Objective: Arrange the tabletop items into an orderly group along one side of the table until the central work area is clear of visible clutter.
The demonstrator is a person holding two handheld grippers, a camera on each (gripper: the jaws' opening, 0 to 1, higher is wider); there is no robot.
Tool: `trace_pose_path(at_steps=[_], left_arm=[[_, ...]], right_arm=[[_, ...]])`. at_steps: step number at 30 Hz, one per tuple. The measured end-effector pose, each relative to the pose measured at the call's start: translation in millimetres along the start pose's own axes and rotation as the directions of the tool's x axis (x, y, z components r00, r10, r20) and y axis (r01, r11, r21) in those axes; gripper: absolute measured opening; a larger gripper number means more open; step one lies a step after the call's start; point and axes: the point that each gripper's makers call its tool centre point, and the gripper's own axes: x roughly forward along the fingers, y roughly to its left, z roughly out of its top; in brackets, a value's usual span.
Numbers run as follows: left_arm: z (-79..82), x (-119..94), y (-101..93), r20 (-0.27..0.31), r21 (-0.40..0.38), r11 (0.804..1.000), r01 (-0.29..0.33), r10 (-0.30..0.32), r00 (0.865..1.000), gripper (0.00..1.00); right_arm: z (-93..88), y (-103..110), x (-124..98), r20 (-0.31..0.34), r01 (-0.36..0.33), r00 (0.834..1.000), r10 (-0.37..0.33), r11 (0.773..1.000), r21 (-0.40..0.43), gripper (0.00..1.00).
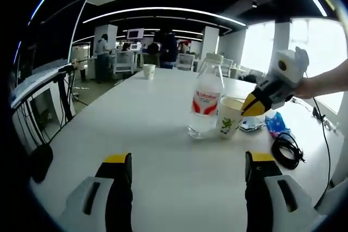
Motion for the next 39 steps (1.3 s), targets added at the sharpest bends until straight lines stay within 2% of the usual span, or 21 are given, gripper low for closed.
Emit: trace_pose_path(at_steps=[3, 5, 13, 23, 26, 30, 33, 35, 39], left_arm=[[0.4, -0.1, 0.2, 0.002, 0.000, 1.000, 0.000, 0.000, 1.000, 0.83], [0.2, 0.0, 0.1, 0.002, -0.001, 1.000, 0.000, 0.000, 1.000, 0.84], [-0.1, -0.2, -0.4, 0.003, -0.003, 1.000, 0.001, -0.001, 1.000, 0.84], [-0.7, -0.1, -2.0, 0.002, -0.002, 1.000, 0.004, -0.004, 1.000, 0.84], [-0.7, 0.1, -2.9, 0.002, -0.001, 1.000, 0.006, -0.006, 1.000, 0.84], [-0.7, 0.0, -3.3, 0.002, -0.001, 1.000, 0.005, -0.005, 1.000, 0.86], [-0.7, 0.3, -2.6, 0.003, -0.001, 1.000, 0.000, 0.000, 1.000, 0.92], [-0.4, 0.7, -1.5, 0.006, -0.005, 1.000, -0.010, 0.010, 1.000, 1.00], [-1.5, 0.9, -1.3, 0.002, -0.013, 1.000, -0.009, 0.009, 1.000, 1.00]], right_arm=[[-0.5, 0.5, -0.8, -0.001, 0.000, 1.000, 0.000, 1.000, 0.004, 0.00], [-0.4, -0.7, -1.3, 0.007, 0.005, 1.000, -0.005, 0.999, 0.046, 0.00], [1.4, 3.0, -1.3, 0.025, -0.013, 1.000, 0.012, 0.998, 0.068, 0.00], [7.0, 1.9, -2.5, 0.040, 0.000, 0.999, -0.003, 0.997, 0.074, 0.08], [8.5, 0.2, -4.9, 0.045, 0.016, 0.999, -0.019, 0.996, 0.083, 0.14], [9.5, -5.8, -9.6, 0.054, 0.056, 0.997, -0.062, 0.993, 0.104, 0.29], [7.3, -9.6, -11.2, 0.039, 0.083, 0.995, -0.088, 0.990, 0.117, 0.40], [8.2, -10.7, -12.1, 0.045, 0.094, 0.994, -0.101, 0.987, 0.132, 0.47], [8.4, -15.7, -15.0, 0.043, 0.148, 0.987, -0.157, 0.975, 0.167, 0.63]])
